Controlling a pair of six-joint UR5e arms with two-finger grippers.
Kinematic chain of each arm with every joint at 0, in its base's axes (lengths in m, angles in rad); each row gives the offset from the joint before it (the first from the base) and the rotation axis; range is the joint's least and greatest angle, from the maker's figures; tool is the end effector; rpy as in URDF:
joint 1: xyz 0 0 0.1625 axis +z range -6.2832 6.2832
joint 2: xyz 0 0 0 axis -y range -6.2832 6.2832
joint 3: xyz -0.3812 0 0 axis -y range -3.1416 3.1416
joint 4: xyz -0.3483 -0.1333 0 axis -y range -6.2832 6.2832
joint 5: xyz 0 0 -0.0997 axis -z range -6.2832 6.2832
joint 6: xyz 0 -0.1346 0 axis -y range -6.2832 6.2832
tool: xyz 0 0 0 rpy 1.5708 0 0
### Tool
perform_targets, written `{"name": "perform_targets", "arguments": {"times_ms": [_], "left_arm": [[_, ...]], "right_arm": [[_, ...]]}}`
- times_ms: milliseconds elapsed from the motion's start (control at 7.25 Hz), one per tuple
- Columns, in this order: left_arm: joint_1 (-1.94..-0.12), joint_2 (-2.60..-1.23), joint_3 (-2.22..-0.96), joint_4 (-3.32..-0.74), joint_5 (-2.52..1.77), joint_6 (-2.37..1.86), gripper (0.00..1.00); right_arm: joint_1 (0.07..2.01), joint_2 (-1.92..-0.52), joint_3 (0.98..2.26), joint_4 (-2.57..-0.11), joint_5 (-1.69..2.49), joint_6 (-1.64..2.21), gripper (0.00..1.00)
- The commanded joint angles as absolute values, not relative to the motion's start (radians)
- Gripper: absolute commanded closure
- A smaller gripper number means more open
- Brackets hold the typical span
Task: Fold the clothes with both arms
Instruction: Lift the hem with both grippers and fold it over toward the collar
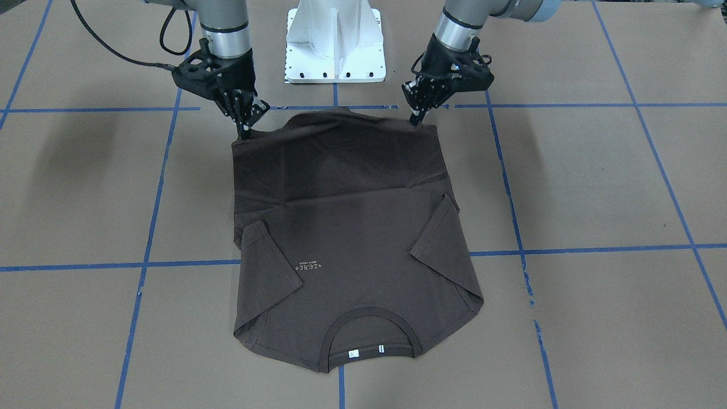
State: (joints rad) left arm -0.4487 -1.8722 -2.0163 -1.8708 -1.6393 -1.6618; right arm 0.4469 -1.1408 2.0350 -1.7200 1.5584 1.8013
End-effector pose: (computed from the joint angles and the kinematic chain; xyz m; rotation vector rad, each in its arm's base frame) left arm 0.4281 -0.3438 0.2707 0.1262 1.0509 -0.4531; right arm -0.4300 -0.3557 0.2688 0.0939 -0.7533 0.6499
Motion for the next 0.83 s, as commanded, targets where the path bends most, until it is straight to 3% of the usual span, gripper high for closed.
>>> {"name": "perform_targets", "arguments": {"times_ms": [0, 276, 690], "left_arm": [[-0.622, -1.957, -1.837, -1.882, -1.647, -1.490, 1.00], [-0.690, -1.997, -1.722, -1.952, -1.646, -1.454, 1.00], [-0.724, -2.049, -1.579, -2.028, -1.640, -1.453, 1.00]], "right_arm": [[0.640, -1.010, 1.753, -1.582, 1.688, 1.672, 1.00], [0.748, -0.870, 1.497, -1.511, 1.741, 1.611, 1.00], [0.769, -0.759, 1.240, -1.325, 1.746, 1.606, 1.00]]}}
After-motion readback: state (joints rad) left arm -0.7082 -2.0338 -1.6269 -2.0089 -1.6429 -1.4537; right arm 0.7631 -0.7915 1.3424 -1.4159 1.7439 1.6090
